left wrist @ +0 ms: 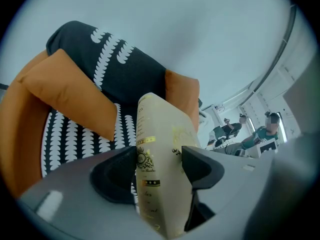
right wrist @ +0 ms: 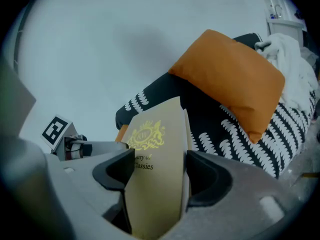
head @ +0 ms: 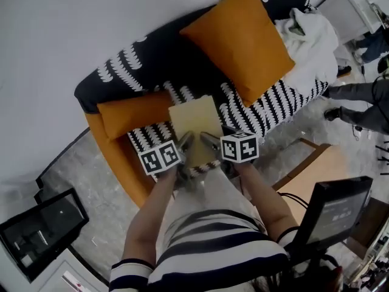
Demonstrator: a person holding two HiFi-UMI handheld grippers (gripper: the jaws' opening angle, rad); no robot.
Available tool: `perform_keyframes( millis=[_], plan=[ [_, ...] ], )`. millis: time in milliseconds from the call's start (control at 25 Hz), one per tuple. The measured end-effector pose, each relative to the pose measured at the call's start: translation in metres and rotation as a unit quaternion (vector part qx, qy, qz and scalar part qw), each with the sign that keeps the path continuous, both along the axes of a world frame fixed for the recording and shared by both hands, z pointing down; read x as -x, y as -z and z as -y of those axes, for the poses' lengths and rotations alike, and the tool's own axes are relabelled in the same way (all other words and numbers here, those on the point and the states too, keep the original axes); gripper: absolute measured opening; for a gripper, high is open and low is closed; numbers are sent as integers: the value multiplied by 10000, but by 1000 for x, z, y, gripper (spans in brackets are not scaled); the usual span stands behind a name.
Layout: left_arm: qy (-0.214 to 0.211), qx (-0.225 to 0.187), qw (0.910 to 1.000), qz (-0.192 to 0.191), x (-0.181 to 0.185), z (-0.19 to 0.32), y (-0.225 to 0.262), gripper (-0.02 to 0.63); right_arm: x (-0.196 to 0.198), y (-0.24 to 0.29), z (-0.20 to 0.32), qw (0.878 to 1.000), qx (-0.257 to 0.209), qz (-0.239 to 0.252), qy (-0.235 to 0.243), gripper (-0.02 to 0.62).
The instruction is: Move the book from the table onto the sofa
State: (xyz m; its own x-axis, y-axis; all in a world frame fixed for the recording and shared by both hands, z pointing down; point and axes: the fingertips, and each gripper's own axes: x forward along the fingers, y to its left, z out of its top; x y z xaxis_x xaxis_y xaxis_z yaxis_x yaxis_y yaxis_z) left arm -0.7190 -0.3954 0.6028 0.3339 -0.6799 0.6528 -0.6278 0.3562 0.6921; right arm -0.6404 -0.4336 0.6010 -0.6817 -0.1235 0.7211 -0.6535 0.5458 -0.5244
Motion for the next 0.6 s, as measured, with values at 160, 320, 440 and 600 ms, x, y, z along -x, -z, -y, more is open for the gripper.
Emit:
perform_keyframes(
  millis=[160, 320, 440, 600],
  plan=[
    [18, 105, 9999, 9, 7, 25, -16, 291, 7, -16, 26, 9999, 104, -3, -7, 324],
    [71, 189, 9998, 13, 10, 56, -42, 290, 10, -44, 58, 9998, 205, -17, 7, 324],
    [136, 221, 9997, 35, 16, 71, -59, 291, 16, -61, 73, 9996, 268, -15, 38, 322],
    [294, 302, 9991, 14, 26, 87, -79, 290, 27, -80, 91, 9994, 323, 12, 145, 321]
  ],
)
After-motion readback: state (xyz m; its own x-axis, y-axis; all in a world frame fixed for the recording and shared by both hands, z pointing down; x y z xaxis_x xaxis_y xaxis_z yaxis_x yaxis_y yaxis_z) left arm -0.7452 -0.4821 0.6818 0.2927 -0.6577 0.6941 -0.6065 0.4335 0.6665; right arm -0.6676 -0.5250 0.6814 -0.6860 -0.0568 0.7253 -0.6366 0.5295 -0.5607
